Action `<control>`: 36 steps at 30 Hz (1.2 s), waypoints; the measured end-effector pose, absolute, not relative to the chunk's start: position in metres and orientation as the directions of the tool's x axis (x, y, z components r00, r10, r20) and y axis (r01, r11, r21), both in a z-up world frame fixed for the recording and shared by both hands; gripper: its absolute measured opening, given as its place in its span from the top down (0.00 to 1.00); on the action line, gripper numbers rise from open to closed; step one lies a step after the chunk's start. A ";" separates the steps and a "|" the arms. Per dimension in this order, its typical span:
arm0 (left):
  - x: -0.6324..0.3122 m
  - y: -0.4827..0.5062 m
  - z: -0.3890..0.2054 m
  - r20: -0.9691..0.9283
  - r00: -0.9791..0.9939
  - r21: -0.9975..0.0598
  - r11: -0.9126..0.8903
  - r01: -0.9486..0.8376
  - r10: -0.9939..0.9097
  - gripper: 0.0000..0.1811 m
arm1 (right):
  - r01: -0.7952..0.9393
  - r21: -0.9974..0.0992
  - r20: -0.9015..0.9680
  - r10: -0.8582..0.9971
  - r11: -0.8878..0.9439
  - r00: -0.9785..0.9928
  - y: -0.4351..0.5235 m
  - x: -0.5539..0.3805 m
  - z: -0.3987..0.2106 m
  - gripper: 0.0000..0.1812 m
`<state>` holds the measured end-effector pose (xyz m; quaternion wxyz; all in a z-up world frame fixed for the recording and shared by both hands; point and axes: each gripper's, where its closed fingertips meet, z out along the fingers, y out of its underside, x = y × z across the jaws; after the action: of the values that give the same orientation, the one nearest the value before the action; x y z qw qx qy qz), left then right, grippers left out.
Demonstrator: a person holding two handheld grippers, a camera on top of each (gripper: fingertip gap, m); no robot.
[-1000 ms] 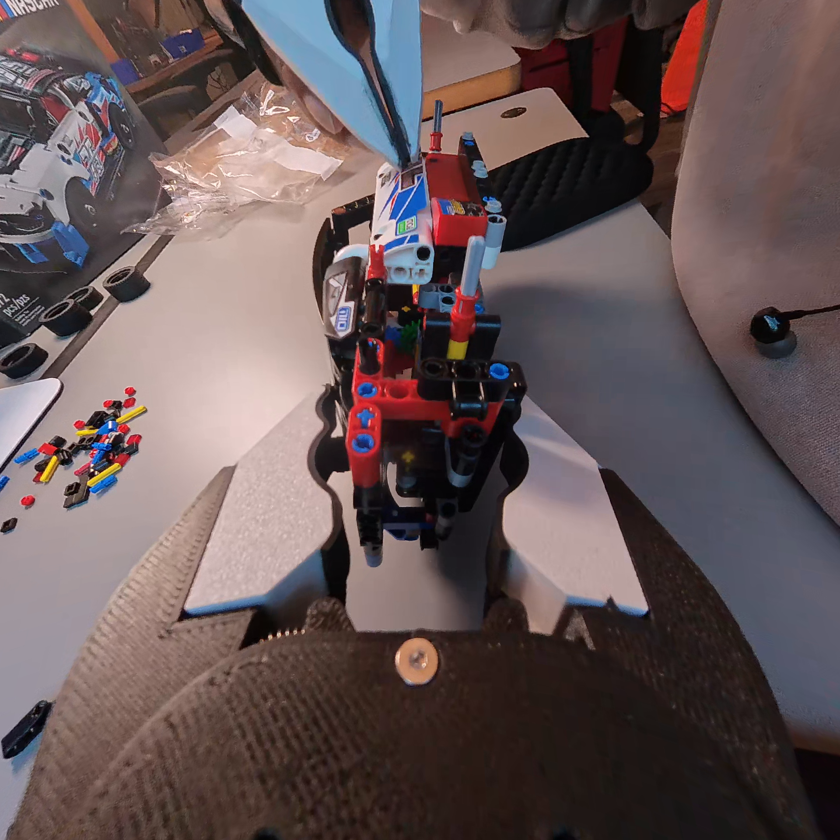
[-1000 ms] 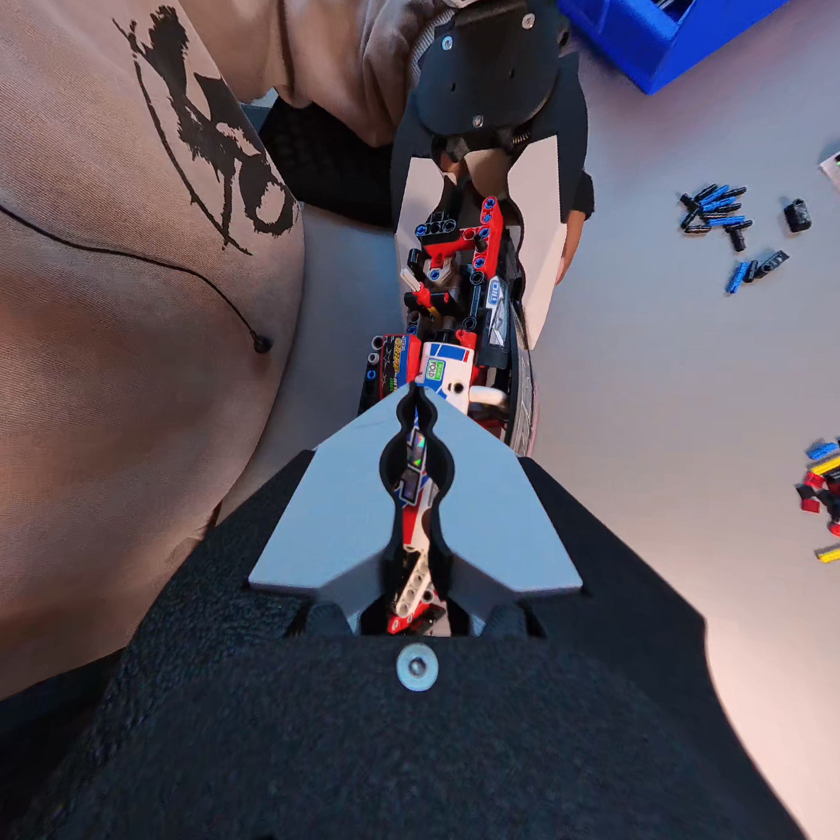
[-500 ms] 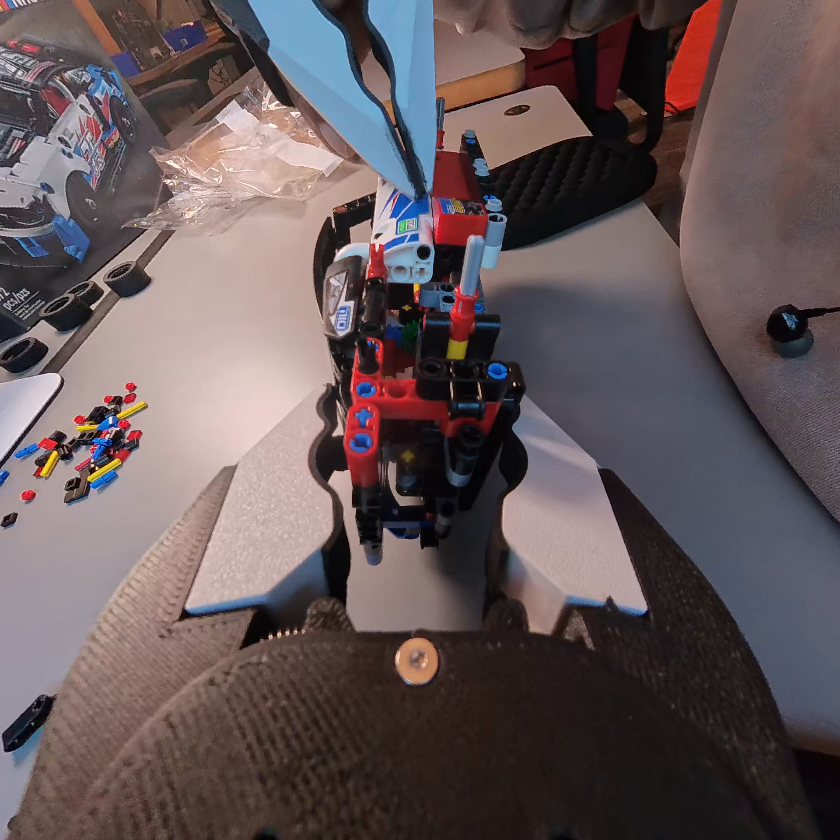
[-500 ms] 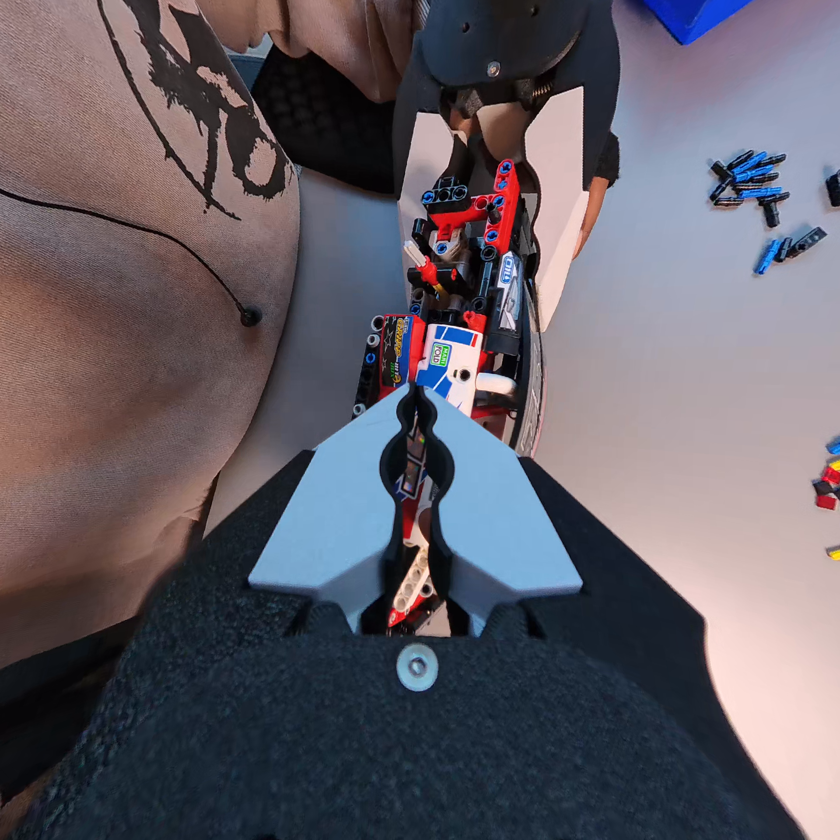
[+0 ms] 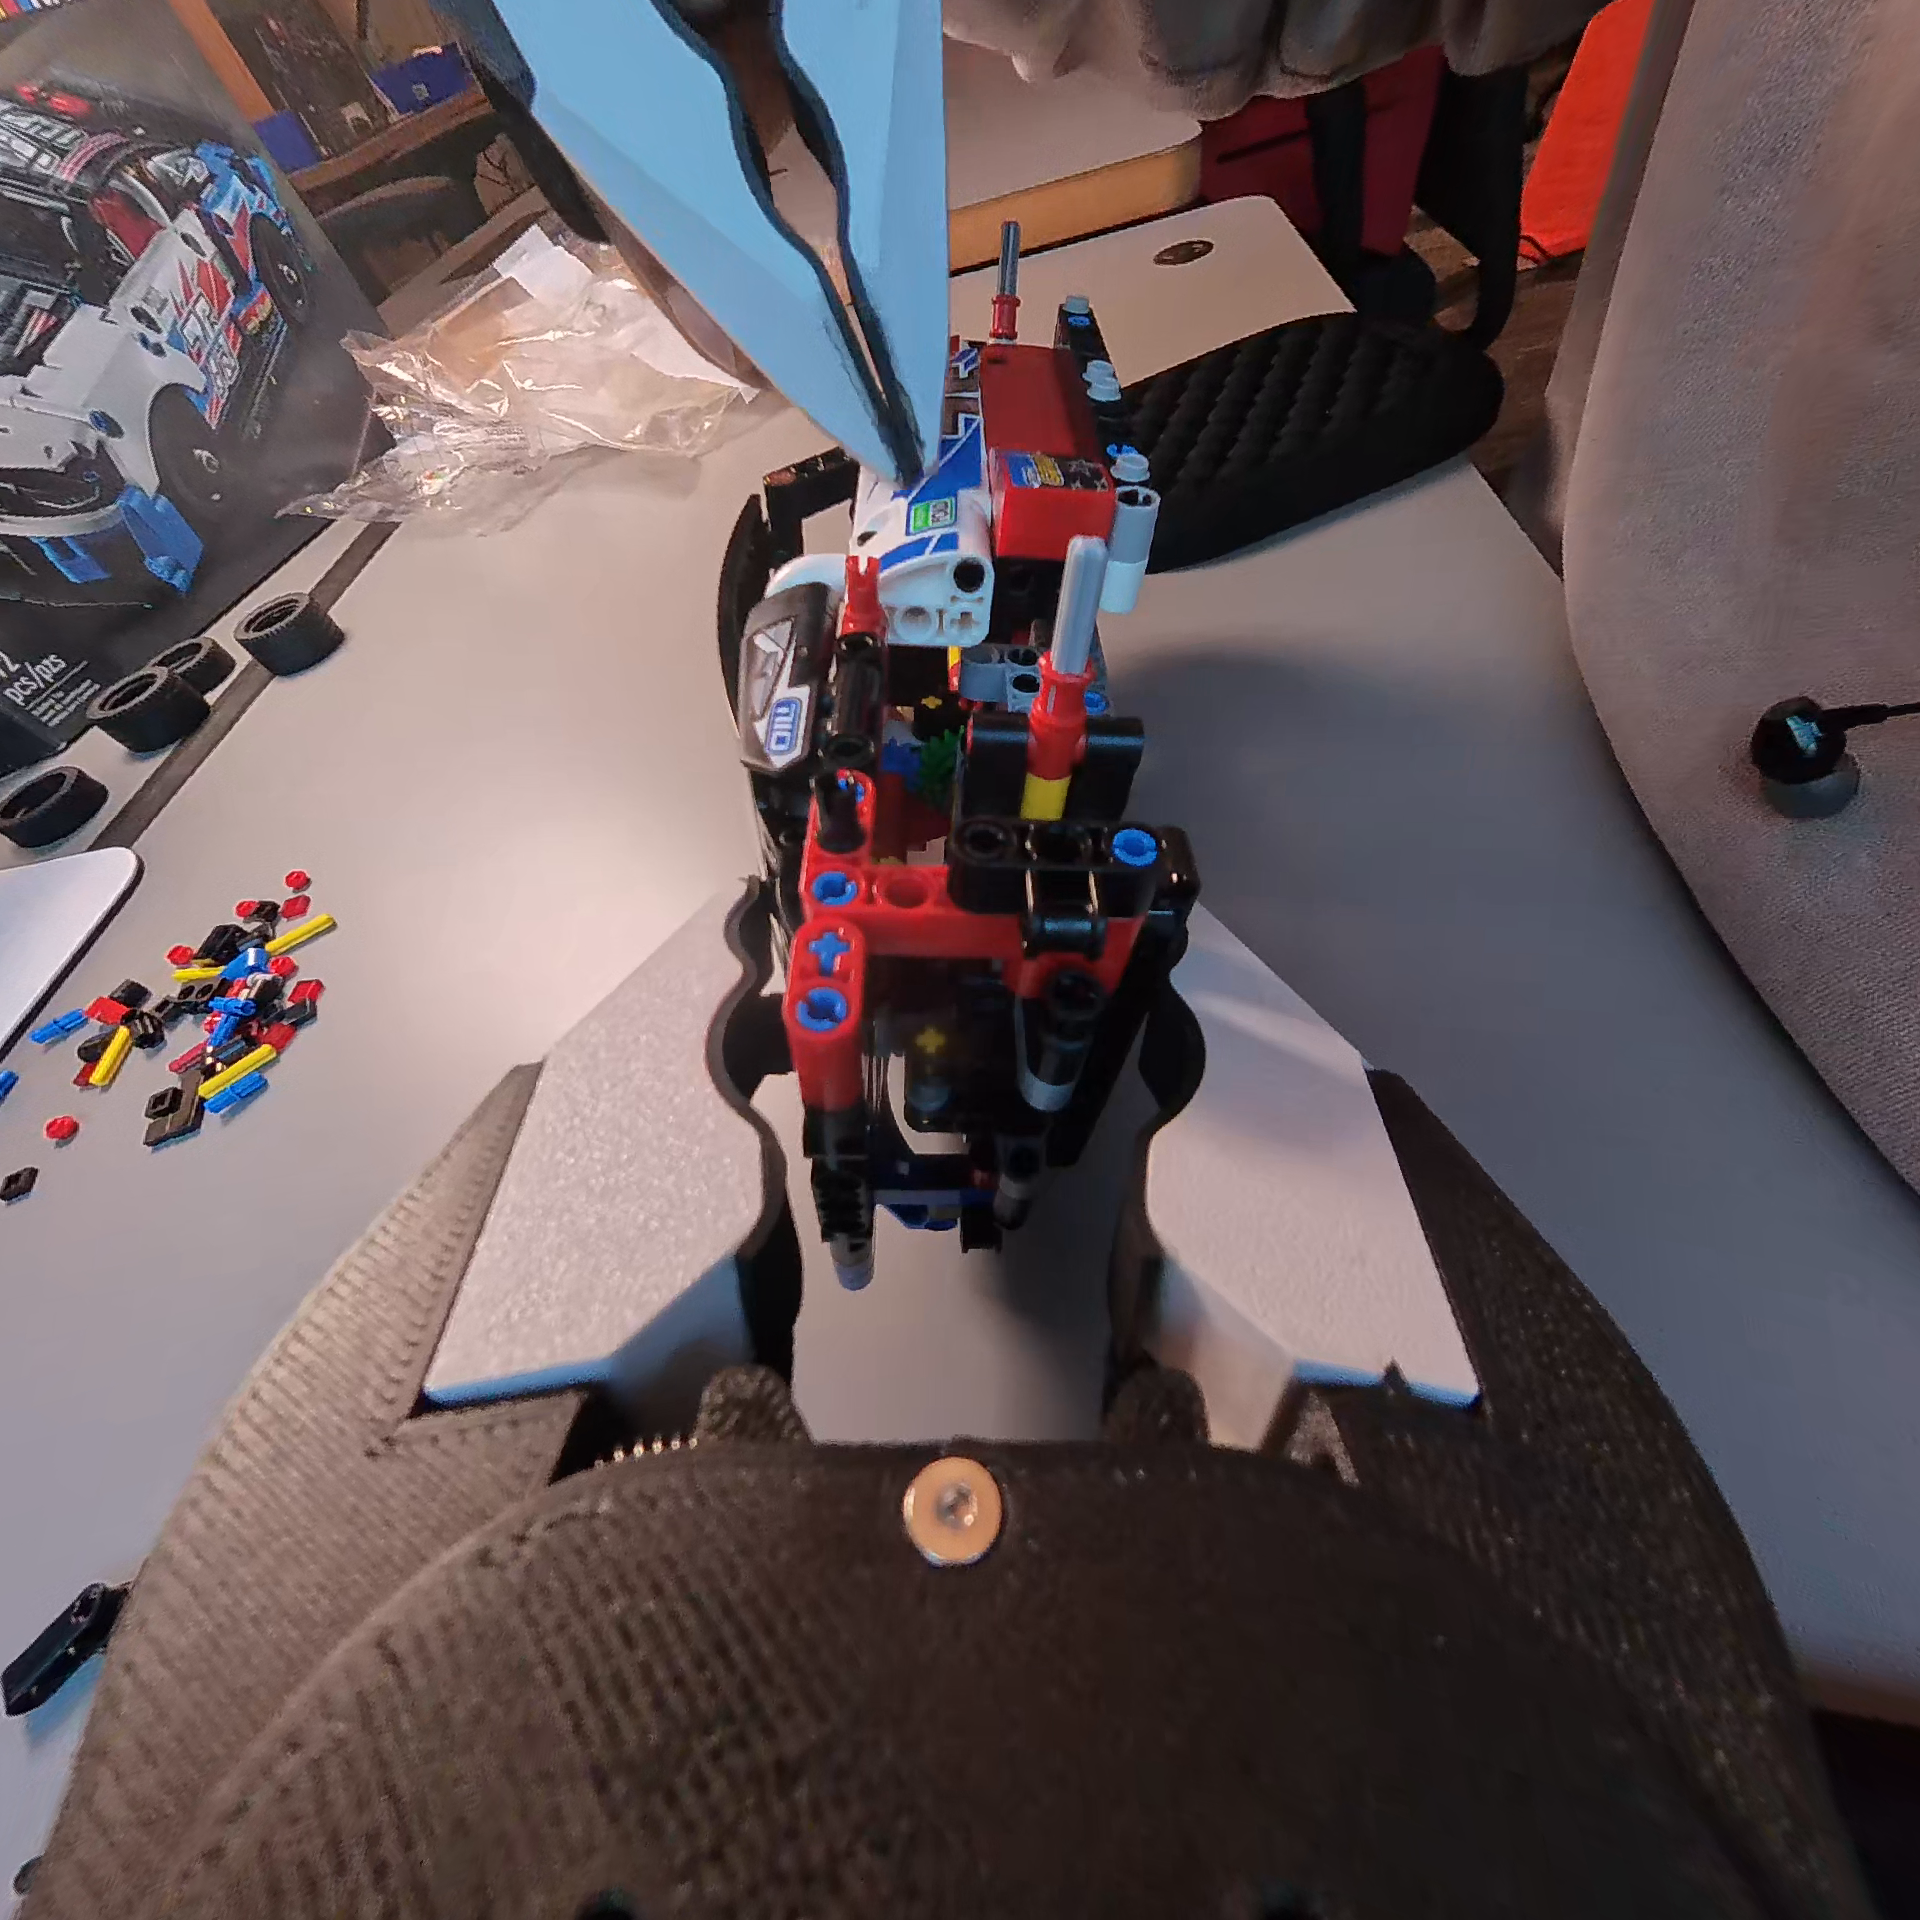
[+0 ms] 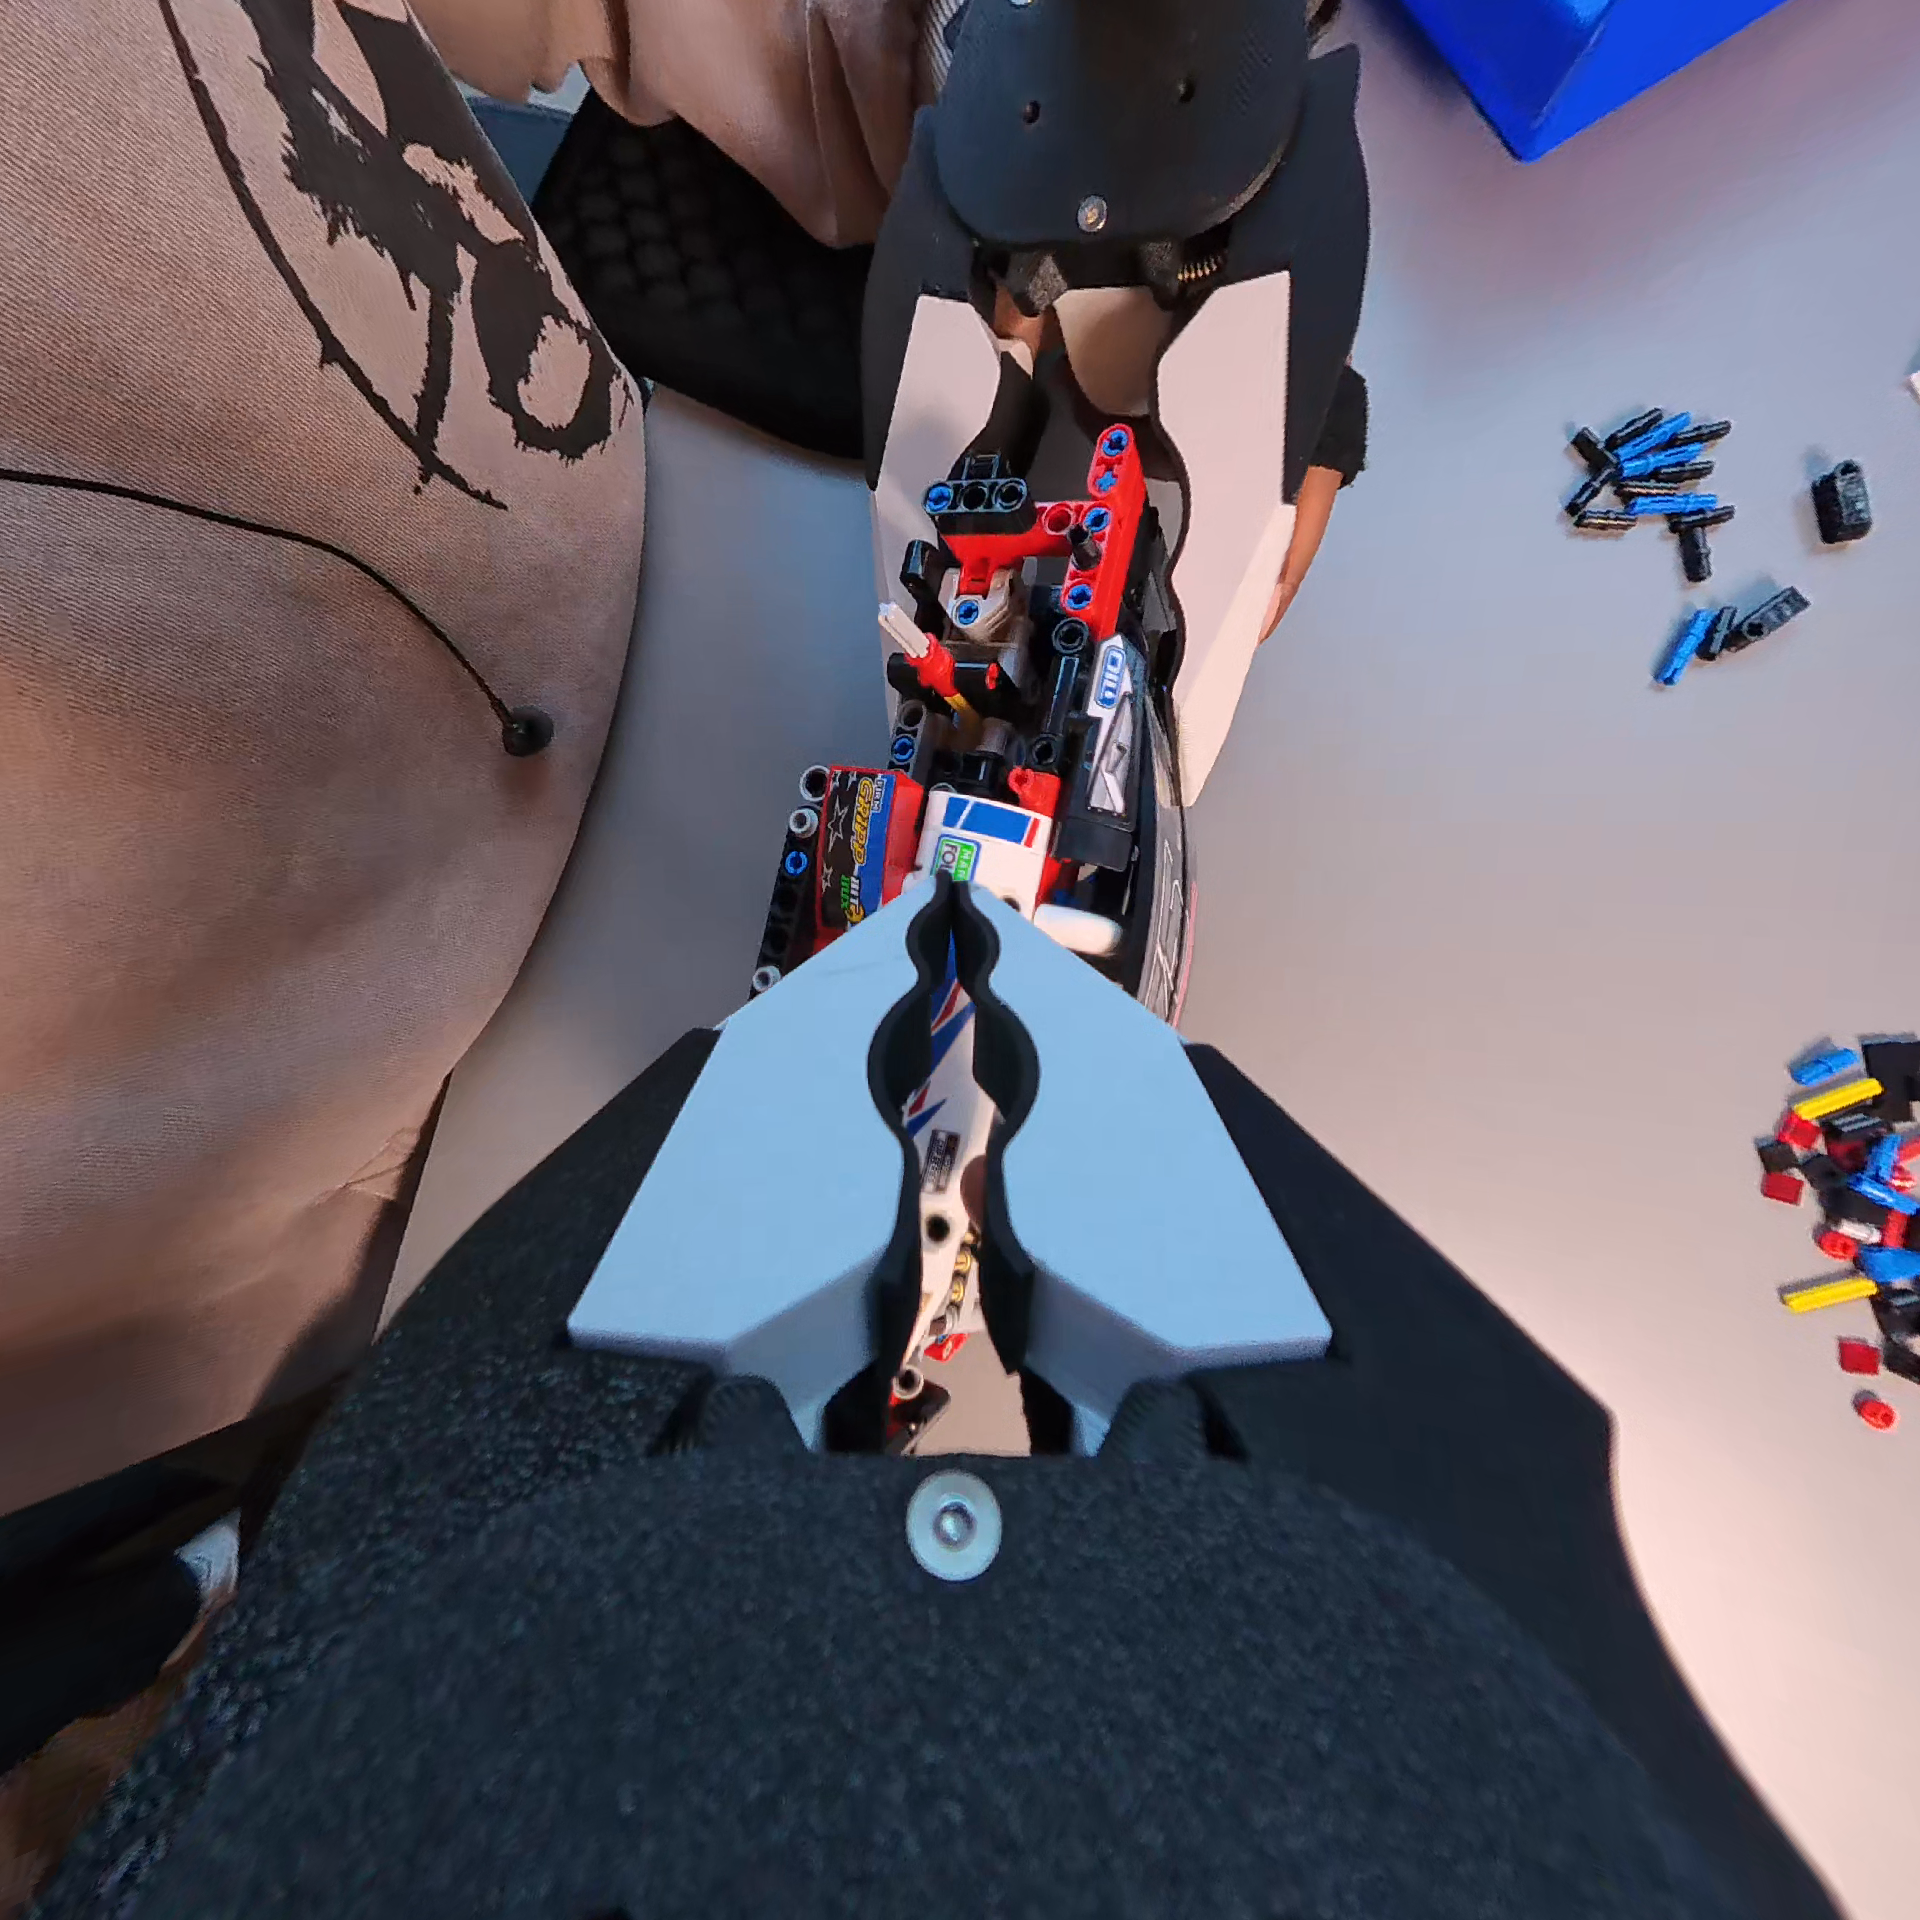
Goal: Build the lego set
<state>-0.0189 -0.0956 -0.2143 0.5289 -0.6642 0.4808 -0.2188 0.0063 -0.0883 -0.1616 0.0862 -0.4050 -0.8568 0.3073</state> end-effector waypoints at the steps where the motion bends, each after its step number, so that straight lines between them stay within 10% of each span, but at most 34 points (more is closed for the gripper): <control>1: -0.019 -0.096 -0.214 -0.216 0.442 -0.913 0.020 -0.407 -0.870 0.62 | 0.639 -0.591 -0.100 0.741 0.492 -0.664 -0.089 0.007 -0.163 1.00; 36: -0.022 -0.093 -0.214 -0.179 0.470 -0.918 -0.026 -0.397 -0.864 0.63 | 0.736 -0.560 -0.108 0.848 0.379 -0.519 -0.074 0.017 -0.165 0.94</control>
<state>-0.0217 -0.0935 -0.2144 0.5221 -0.6802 0.4634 -0.2237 0.0167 -0.0744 -0.1648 0.0990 -0.4805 -0.8245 0.2821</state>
